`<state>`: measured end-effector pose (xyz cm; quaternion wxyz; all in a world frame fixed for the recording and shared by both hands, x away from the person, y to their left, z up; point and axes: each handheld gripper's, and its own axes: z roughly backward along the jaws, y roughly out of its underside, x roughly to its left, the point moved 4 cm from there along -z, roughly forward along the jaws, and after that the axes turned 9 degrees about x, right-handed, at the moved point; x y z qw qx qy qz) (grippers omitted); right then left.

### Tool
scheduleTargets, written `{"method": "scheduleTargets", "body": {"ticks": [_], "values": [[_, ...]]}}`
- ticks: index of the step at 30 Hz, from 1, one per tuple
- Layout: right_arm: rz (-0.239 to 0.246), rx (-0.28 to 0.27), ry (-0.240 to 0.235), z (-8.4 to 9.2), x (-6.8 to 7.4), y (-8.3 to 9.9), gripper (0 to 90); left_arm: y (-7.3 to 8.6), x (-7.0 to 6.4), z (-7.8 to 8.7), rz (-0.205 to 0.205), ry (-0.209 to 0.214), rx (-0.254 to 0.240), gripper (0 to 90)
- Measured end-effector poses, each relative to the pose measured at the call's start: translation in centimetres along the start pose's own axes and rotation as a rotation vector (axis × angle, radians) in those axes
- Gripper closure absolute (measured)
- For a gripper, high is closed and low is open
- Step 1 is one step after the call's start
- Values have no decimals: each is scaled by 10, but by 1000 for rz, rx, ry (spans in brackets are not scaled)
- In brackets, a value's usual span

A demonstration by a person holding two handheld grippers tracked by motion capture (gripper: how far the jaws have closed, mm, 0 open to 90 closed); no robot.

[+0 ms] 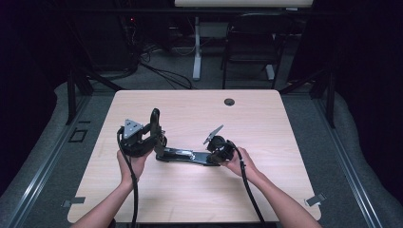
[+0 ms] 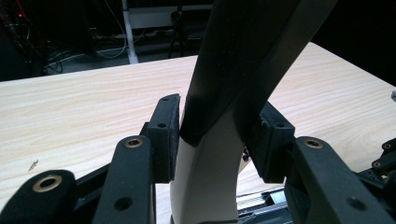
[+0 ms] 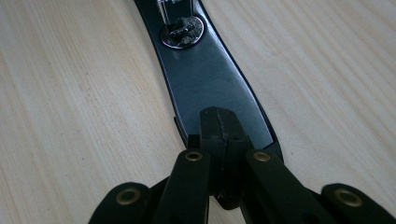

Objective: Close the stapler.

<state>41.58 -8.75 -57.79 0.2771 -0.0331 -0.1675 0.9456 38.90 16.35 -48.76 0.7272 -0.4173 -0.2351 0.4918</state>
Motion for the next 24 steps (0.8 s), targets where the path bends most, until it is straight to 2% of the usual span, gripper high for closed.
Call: {"method": "scheduleTargets", "body": {"ticks": [4, 11, 16, 24], "values": [[2, 1, 1, 0, 0, 0, 900, 0, -3, 0, -7, -5, -1, 581], [3, 0, -1, 0, 0, 0, 900, 0, -11, -3, -45, -9, 14, 568], [-4, -8, 1, 0, 0, 1, 900, -1, -22, -7, -104, -24, 18, 550], [-6, -7, 1, 0, 1, 1, 900, 0, -30, -11, -138, -47, 14, 548]]}}
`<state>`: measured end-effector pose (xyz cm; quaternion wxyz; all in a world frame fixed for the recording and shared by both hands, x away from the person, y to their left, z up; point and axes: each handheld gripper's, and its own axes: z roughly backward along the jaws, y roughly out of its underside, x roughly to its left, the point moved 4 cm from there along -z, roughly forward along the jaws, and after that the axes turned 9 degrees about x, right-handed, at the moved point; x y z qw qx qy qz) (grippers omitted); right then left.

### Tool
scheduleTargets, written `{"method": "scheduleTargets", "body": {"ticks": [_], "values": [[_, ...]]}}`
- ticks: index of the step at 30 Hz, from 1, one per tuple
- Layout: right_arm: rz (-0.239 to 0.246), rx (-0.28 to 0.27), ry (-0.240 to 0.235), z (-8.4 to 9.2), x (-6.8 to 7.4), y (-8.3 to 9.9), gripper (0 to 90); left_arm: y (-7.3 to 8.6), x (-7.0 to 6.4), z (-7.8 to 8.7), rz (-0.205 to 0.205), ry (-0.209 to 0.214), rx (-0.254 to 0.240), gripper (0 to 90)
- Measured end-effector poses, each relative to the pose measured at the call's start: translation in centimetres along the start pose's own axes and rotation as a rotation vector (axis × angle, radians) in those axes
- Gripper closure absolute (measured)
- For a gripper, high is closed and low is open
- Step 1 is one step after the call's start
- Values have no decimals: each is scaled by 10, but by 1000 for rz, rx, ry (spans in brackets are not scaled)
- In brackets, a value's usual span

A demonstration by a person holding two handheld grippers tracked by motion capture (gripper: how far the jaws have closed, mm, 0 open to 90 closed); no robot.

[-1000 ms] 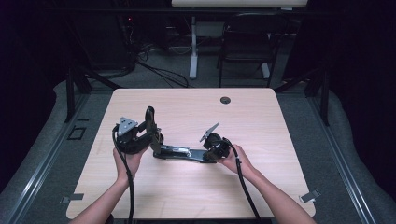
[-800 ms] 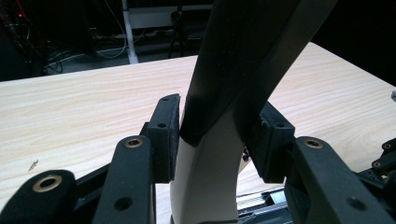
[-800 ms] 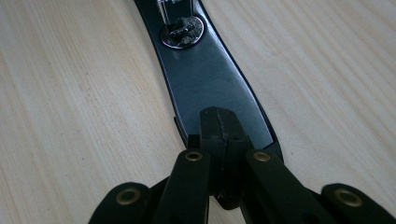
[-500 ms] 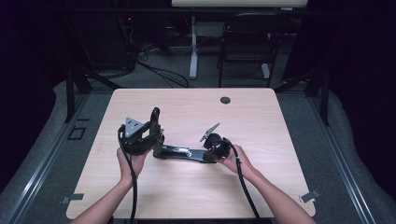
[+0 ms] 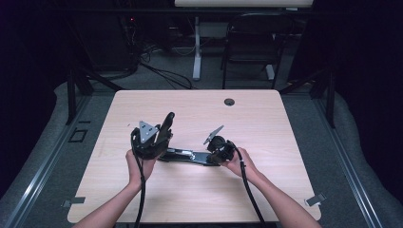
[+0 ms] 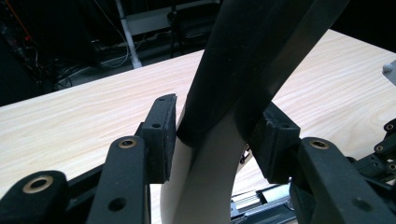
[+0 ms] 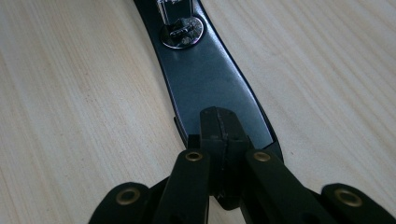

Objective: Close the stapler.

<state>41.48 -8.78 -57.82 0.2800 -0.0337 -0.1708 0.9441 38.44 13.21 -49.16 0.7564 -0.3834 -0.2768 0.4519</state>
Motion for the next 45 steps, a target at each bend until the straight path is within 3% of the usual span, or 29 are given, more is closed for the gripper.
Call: {"method": "scheduleTargets", "body": {"ticks": [19, 37, 42, 43, 45], "values": [[7, -26, 6, 0, 0, 2, 900, 2, -23, -7, -131, -81, 9, 551], [23, -13, 1, 0, 2, 1, 900, 2, -29, -10, -141, -97, 5, 547], [5, -21, -4, 1, 3, 0, 900, 5, -40, -14, -188, -92, 28, 527], [-2, -62, -21, 8, 4, -3, 900, 6, -41, -15, -197, -95, 28, 523], [16, -71, -19, 16, 3, -5, 900, 7, -44, -16, -206, -100, 30, 523]]}}
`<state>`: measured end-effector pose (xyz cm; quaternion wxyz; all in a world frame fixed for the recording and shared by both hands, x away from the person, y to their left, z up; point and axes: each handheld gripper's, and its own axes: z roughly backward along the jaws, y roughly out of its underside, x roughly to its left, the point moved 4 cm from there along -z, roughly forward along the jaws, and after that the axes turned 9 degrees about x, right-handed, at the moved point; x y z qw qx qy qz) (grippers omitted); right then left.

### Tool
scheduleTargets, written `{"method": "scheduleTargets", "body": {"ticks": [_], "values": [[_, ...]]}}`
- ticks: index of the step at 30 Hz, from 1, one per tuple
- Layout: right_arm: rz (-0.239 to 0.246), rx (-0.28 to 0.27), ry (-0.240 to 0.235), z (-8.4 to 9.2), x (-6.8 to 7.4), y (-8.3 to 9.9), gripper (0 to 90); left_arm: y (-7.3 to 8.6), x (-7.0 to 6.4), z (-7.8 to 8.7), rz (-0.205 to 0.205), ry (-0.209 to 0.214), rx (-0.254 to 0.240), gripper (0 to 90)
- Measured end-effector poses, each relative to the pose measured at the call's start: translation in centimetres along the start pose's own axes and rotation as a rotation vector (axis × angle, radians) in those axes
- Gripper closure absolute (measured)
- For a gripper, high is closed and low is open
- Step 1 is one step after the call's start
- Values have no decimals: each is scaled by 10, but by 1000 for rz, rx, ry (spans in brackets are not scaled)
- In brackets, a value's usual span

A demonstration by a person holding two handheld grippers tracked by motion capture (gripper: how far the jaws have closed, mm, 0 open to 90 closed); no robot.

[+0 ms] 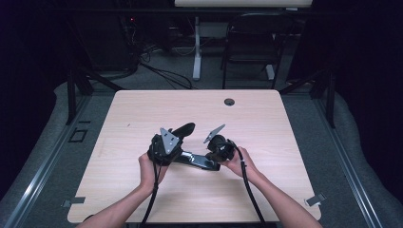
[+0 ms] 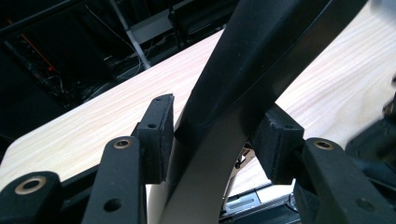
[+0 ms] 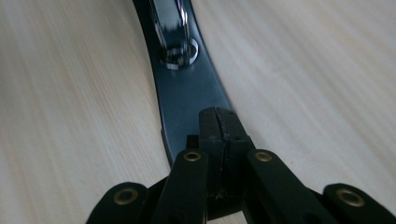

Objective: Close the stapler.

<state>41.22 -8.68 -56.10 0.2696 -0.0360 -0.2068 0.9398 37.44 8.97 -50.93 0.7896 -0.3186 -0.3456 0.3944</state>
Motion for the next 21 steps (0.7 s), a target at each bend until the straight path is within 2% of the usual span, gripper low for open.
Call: {"method": "scheduleTargets", "body": {"ticks": [2, 6, 10, 15, 18, 21], "values": [[-18, -87, -17, 17, 1, -7, 900, 0, -1, 0, -4, -6, -3, 522], [-19, -261, -20, 58, 5, -21, 900, 1, -4, -1, -24, -9, 4, 519], [19, -399, -9, 92, 16, -34, 900, 0, -7, -3, -31, -3, 14, 503], [21, -416, -1, 92, 19, -36, 900, 1, -8, -5, -29, 23, 20, 484], [17, -409, 3, 89, 16, -34, 900, 1, -8, -6, -34, 54, 31, 455], [14, -414, -2, 87, 14, -32, 900, 1, -5, -7, -19, 101, 40, 424]]}}
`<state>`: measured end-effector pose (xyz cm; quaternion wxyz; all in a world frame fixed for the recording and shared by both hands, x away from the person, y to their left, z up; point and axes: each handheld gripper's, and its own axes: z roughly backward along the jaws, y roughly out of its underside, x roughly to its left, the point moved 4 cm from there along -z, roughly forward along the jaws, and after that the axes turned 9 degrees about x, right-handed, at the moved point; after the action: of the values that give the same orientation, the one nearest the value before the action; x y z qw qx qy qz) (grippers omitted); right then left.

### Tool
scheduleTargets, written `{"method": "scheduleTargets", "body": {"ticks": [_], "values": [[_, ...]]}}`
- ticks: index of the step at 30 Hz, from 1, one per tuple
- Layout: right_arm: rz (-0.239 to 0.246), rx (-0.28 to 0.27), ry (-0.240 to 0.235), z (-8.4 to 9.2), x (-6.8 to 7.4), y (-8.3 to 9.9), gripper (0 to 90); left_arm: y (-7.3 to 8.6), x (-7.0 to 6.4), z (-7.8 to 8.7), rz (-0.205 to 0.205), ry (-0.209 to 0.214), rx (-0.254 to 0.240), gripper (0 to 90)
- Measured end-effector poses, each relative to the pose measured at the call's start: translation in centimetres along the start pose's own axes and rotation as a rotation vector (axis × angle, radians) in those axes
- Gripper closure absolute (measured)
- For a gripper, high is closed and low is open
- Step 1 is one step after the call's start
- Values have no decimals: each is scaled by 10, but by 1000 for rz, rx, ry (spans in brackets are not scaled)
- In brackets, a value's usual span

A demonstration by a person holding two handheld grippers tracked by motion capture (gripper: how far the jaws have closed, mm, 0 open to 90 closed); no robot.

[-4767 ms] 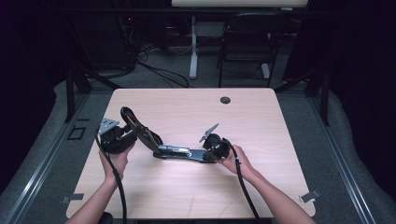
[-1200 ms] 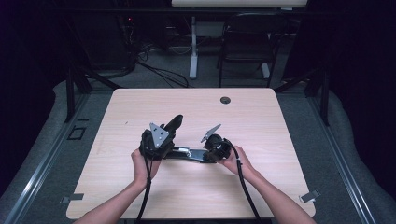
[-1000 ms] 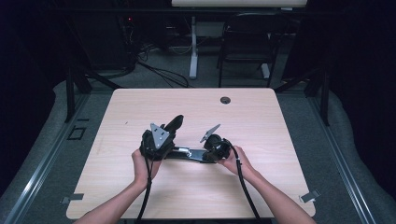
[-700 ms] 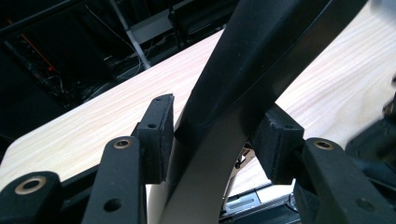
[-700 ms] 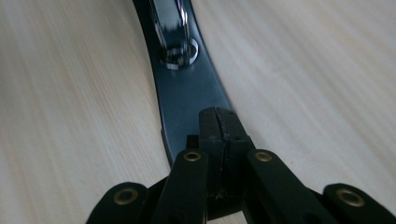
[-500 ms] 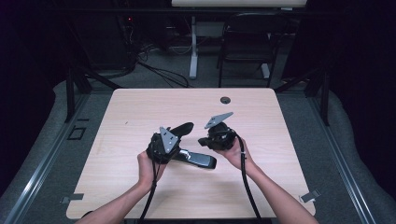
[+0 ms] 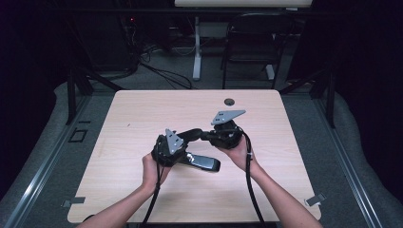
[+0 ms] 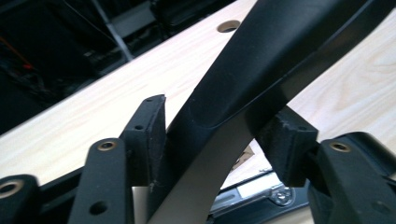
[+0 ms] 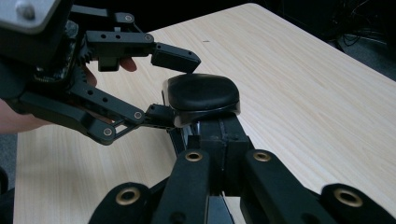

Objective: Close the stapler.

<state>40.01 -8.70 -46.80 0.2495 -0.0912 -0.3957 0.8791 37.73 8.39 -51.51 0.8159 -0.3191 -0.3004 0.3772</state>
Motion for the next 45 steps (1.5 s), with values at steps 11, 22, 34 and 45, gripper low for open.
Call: {"method": "scheduleTargets", "body": {"ticks": [11, 22, 34, 45], "values": [[-18, -2, -10, -2, -6, 6, 900, 3, 14, 11, 29, 177, 7, 226], [-43, 1, 2, -3, -14, 10, 900, 16, 64, 33, 189, 201, -30, 124], [-62, 18, 9, -6, -20, 13, 900, 38, 105, 12, 293, 141, 79, 34], [-81, 55, 8, -9, -24, 20, 900, 54, 122, -6, 364, 155, 161, 1]]}}
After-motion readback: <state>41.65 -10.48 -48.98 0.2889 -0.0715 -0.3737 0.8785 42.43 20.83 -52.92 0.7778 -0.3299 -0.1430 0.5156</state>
